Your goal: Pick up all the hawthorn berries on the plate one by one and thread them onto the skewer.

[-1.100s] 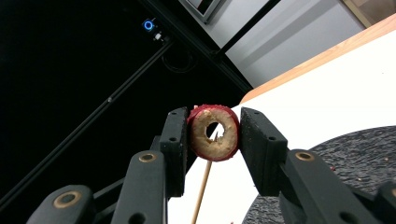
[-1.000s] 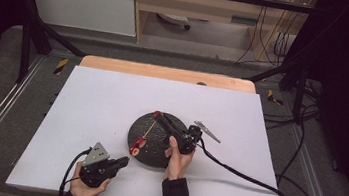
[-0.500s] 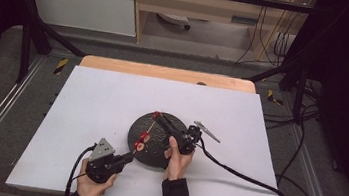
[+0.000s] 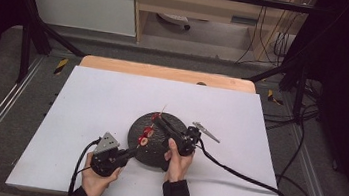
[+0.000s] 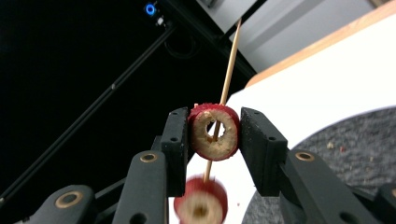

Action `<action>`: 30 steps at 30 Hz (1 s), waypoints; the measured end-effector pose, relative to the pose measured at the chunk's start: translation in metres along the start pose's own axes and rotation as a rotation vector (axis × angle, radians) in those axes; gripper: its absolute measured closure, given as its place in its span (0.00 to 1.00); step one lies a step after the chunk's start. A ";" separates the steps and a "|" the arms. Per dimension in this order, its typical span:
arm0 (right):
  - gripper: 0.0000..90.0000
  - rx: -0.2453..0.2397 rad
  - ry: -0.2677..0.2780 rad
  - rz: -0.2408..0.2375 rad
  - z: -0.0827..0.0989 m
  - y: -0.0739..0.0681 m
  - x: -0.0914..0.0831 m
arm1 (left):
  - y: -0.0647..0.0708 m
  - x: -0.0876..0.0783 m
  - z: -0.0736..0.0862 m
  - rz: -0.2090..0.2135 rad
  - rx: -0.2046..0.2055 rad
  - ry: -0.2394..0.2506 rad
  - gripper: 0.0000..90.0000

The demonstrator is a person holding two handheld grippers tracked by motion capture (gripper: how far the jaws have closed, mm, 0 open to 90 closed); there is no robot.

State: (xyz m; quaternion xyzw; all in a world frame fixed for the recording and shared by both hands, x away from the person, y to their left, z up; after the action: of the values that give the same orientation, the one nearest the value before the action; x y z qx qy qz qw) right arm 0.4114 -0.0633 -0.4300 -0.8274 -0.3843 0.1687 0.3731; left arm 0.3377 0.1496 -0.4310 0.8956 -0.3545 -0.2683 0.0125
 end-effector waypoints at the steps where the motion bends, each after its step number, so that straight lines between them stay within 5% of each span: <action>1: 0.71 -0.007 -0.001 0.002 0.002 0.001 0.000 | -0.001 0.001 -0.001 -0.001 0.001 -0.001 0.99; 16: 0.68 -0.055 -0.061 0.033 0.004 0.001 0.000 | -0.003 0.005 0.005 -0.003 0.029 -0.011 0.99; 23: 0.53 -0.142 -0.099 0.080 -0.010 -0.001 -0.008 | -0.007 0.001 0.006 -0.007 0.028 -0.011 0.99; 30: 0.33 -0.229 -0.204 0.135 -0.026 0.000 -0.018 | -0.008 -0.001 0.007 -0.003 0.035 -0.016 0.98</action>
State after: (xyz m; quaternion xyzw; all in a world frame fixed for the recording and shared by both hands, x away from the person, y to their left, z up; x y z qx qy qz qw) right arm 0.4144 -0.0898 -0.4133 -0.8671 -0.3804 0.2318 0.2231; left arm 0.3389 0.1575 -0.4390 0.8941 -0.3580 -0.2692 -0.0062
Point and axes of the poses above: each handheld gripper's, and its own axes: x roughly forward along the jaws, z roughly out of its underside, y roughly to its right, the point moved 2 cm from there along x, roughly forward along the jaws, and after that the axes turned 1 degree about z, right-handed, at the moved point
